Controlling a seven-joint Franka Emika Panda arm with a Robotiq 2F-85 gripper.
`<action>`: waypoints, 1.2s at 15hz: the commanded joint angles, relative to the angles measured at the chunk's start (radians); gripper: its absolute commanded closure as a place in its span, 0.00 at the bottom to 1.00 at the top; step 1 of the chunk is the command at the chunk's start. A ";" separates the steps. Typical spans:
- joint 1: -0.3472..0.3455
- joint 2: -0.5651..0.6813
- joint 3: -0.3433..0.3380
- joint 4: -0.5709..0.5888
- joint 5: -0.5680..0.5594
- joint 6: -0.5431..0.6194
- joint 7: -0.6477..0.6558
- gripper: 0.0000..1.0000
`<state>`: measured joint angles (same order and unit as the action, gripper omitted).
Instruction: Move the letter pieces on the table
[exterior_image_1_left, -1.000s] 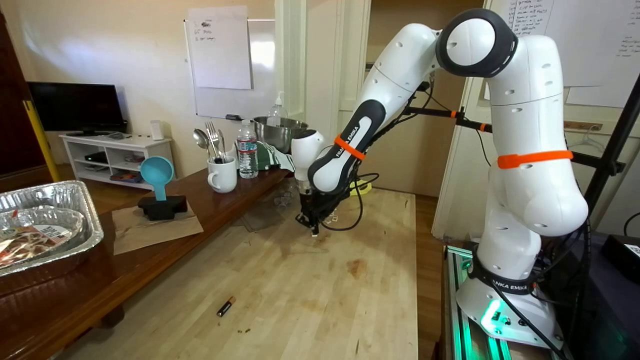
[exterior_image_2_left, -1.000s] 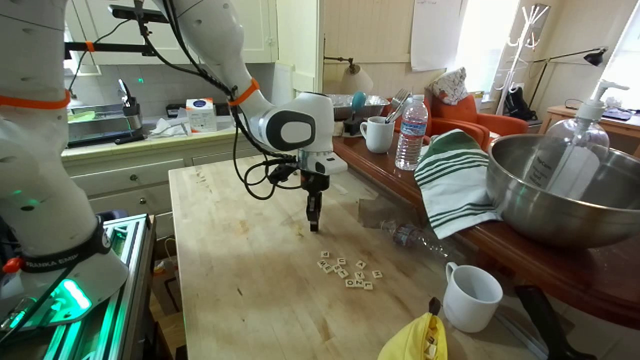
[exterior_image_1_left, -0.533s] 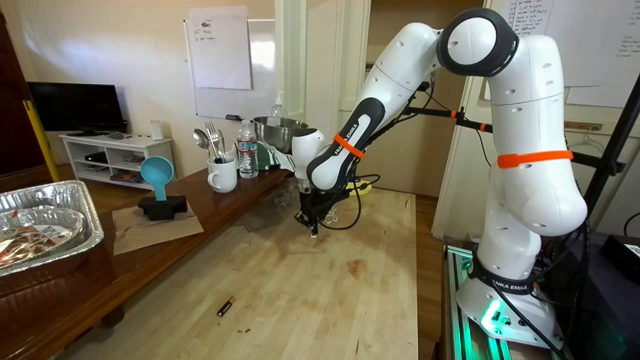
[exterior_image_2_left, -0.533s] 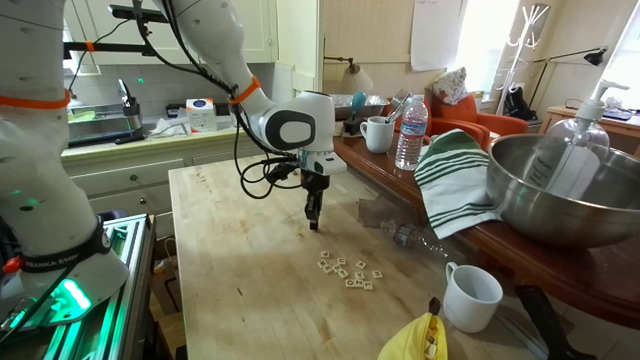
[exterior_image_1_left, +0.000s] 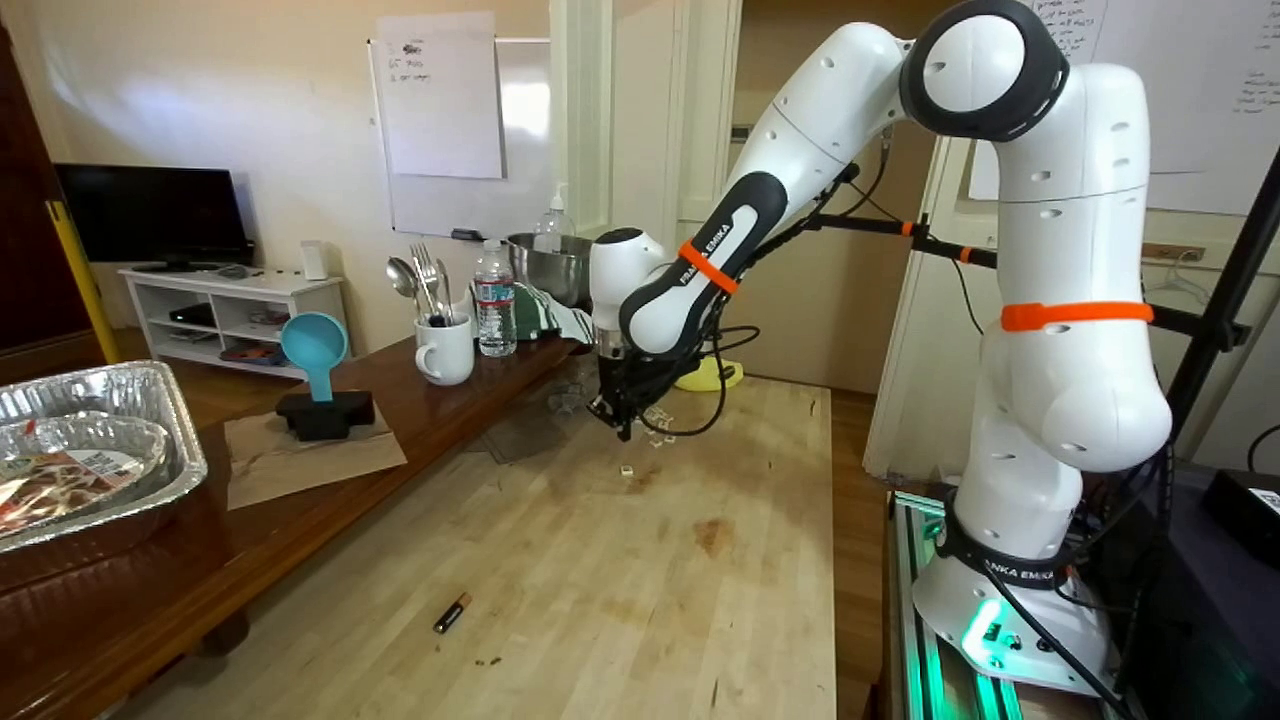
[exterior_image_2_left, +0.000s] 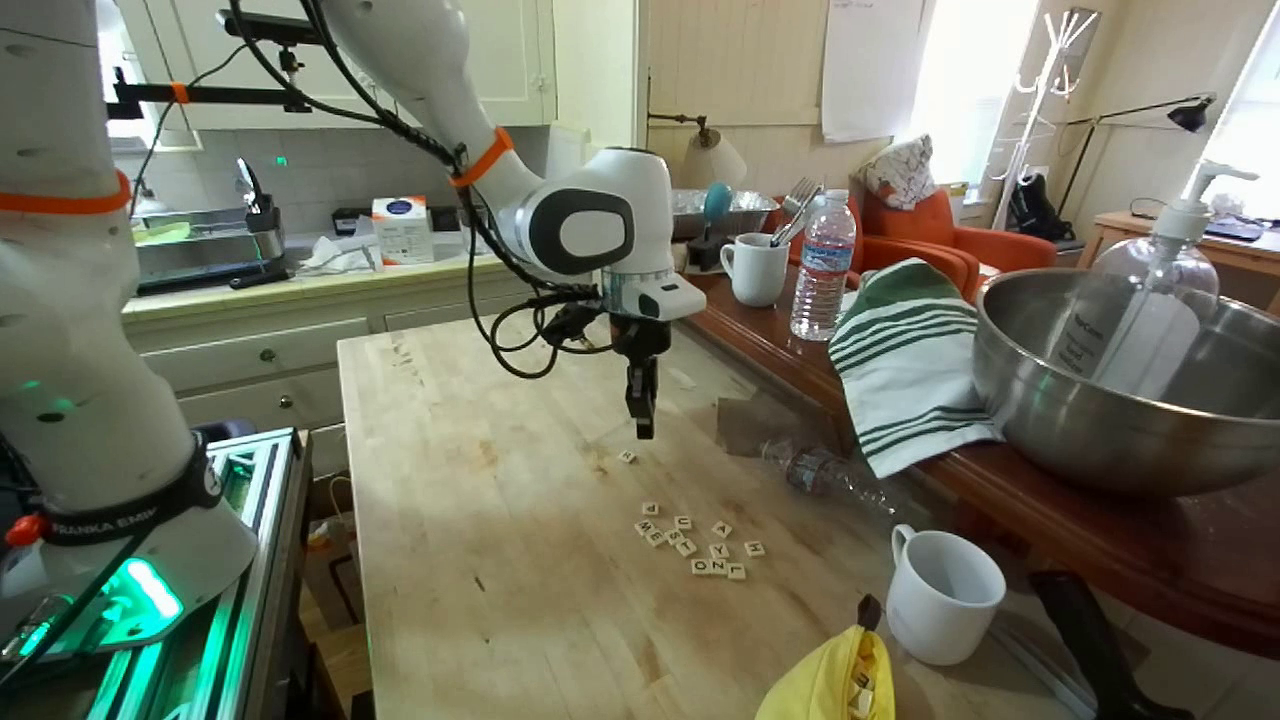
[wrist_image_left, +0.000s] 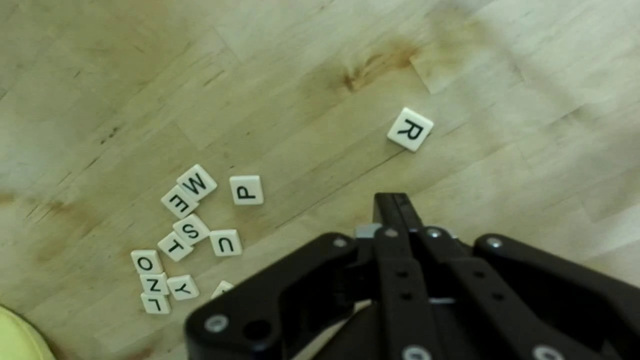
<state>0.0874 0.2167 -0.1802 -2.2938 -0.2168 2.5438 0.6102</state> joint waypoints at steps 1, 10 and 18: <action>-0.046 -0.025 -0.002 -0.017 -0.031 0.025 -0.067 1.00; -0.119 0.043 -0.047 0.022 -0.023 0.114 -0.081 1.00; -0.120 0.139 -0.094 0.044 -0.023 0.171 -0.097 1.00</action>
<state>-0.0394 0.3096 -0.2517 -2.2703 -0.2446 2.6887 0.5270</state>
